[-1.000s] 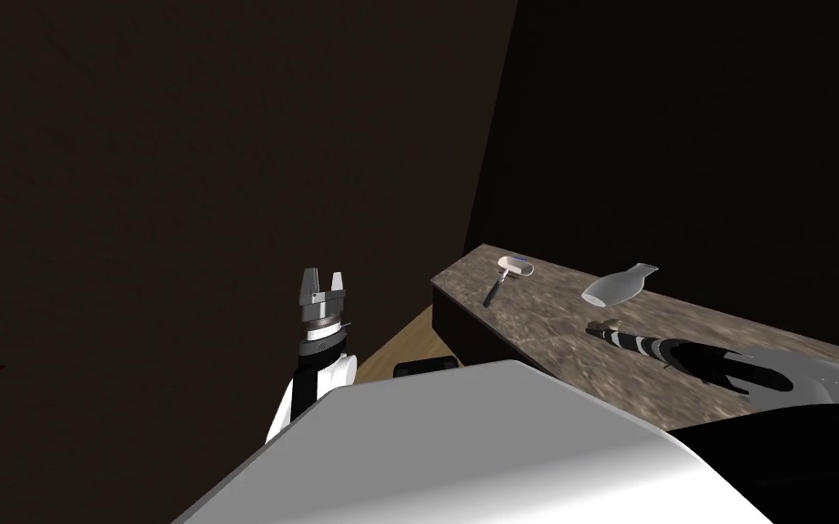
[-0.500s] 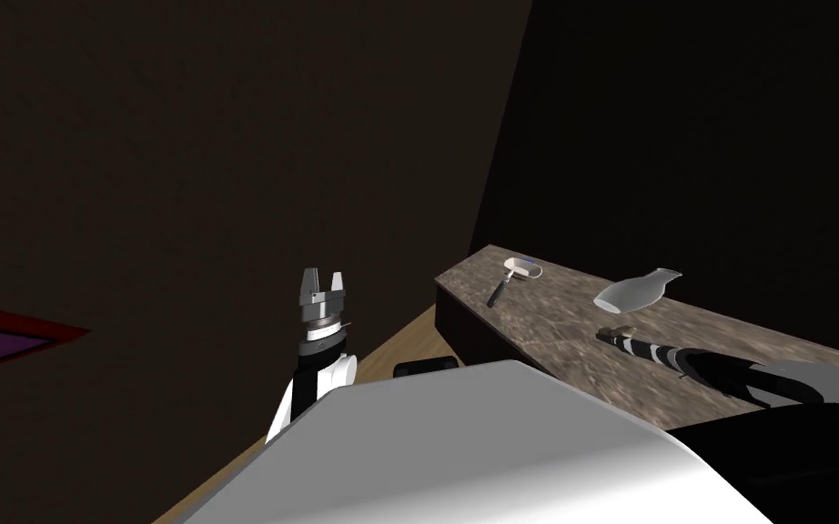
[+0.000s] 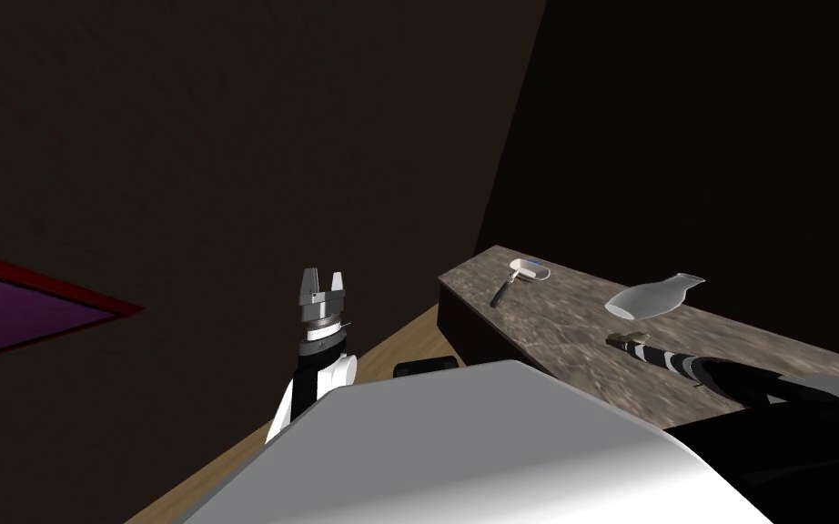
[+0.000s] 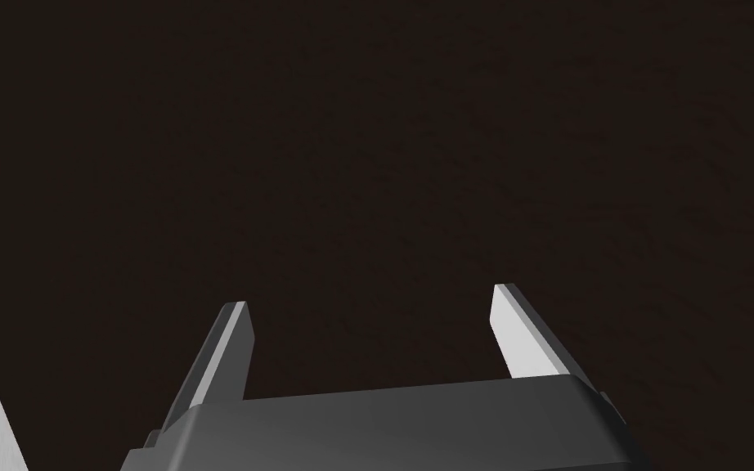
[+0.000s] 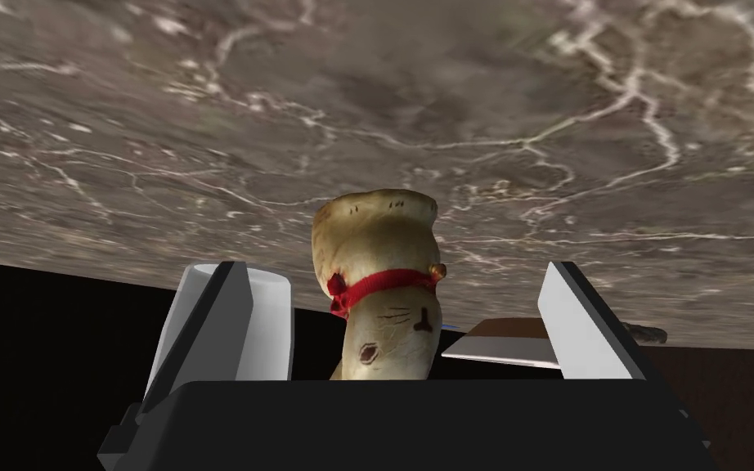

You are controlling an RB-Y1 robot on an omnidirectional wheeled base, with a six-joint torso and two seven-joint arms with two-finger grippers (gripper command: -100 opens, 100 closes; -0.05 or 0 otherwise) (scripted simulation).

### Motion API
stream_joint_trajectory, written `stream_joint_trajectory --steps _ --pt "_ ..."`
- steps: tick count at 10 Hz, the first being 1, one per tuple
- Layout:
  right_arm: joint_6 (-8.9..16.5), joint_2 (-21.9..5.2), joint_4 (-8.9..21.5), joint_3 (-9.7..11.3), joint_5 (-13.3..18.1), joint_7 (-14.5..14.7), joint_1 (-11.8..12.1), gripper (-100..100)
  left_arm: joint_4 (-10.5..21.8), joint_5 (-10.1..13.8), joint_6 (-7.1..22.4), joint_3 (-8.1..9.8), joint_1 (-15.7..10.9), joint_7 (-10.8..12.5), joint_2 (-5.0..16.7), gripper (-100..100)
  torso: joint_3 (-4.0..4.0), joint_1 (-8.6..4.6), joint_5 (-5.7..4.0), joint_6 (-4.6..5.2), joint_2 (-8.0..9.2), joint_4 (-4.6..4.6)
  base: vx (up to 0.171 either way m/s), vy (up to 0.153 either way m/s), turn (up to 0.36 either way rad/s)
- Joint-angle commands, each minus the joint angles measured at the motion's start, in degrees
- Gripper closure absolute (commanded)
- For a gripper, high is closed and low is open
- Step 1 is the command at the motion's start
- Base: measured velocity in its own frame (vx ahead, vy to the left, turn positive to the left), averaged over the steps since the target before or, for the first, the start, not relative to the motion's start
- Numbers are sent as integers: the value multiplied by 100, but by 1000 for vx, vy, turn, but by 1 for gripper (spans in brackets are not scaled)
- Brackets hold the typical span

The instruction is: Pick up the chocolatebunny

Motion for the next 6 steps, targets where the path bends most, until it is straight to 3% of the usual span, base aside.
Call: stream_joint_trajectory --steps 1,2,3,4,5,6 --pt "-5 2 15 18 -160 0 -7 -100 0 0 0 0 0 0 0 0 0 0 0 0 0 0 -1 1 -35" --pt "-17 -7 55 163 -396 253 100 -100 0 0 0 0 0 0 0 0 -4 1 0 -2 -7 -2 -33 6 280" --pt "-17 -7 55 163 -667 253 100 -100 0 0 0 -1 -2 0 0 0 -2 3 1 -11 -2 -2 -46 -2 135" --pt "23 -29 -34 74 -570 307 153 -100 0 0 0 0 0 0 0 0 0 1 0 -2 2 0 -18 -1 1" --pt "16 -29 -22 89 -587 301 144 100 0 0 0 0 0 0 0 0 -2 0 0 -1 -3 -1 0 0 0" --pt "17 -29 -23 87 -585 301 145 100 0 0 0 0 0 0 0 0 -5 0 0 -2 -8 -2 0 0 0"
